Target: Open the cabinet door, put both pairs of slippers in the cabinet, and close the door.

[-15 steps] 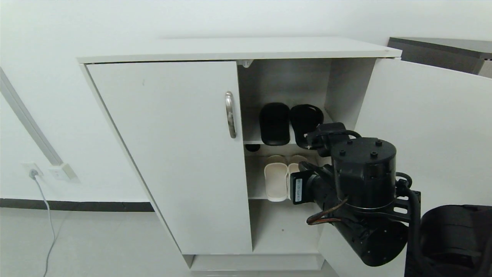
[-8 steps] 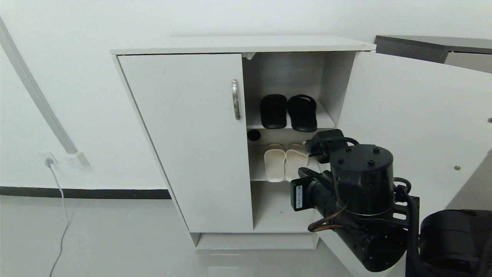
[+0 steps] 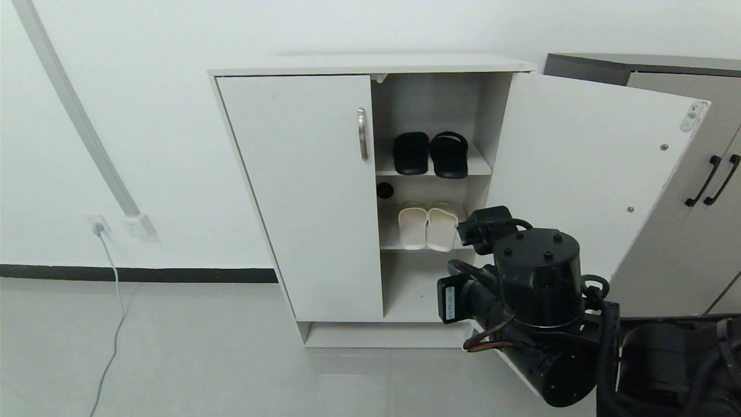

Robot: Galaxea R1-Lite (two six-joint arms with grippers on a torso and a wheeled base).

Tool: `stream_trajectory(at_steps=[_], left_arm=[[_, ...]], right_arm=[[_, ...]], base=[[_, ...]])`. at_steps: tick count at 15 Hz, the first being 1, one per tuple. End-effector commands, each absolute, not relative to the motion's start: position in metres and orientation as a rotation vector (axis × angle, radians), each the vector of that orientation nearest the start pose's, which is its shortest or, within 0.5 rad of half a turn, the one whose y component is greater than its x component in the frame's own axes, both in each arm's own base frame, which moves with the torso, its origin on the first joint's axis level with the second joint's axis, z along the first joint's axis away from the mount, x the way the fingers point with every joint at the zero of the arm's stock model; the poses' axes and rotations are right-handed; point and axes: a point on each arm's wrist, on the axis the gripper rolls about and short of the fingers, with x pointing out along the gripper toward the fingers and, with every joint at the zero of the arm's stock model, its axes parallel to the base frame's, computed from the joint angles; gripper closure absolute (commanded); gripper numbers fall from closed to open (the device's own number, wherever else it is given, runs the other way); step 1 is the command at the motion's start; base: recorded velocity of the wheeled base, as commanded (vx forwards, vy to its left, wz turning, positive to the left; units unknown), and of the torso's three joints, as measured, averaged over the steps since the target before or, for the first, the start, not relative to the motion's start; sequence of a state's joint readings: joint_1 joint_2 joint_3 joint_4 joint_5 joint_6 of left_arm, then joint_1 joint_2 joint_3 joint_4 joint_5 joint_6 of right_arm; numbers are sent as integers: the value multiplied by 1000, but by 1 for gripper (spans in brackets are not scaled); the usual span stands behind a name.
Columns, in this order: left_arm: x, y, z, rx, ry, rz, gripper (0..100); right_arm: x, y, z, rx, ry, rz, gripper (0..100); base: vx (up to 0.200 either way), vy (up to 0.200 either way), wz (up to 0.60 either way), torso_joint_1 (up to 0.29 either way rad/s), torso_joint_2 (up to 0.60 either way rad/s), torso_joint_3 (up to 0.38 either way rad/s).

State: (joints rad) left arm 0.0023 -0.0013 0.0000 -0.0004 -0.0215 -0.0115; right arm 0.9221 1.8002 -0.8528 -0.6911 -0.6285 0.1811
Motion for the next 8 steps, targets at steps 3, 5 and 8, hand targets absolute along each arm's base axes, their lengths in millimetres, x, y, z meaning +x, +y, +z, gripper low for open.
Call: stream_trajectory(at_steps=[3, 5, 8], left_arm=[[-23, -1, 75, -11, 0, -18, 100], [-23, -1, 75, -12, 0, -18, 100], [-23, -1, 75, -12, 0, -18, 100]], right_arm=[[209, 254, 163, -27, 223, 273, 100], [209, 253, 162, -29, 225, 272, 100], [209, 253, 162, -30, 225, 273, 100]], base=[[0, 0, 0, 0, 0, 0], [0, 0, 0, 0, 0, 0], [0, 0, 0, 0, 0, 0]])
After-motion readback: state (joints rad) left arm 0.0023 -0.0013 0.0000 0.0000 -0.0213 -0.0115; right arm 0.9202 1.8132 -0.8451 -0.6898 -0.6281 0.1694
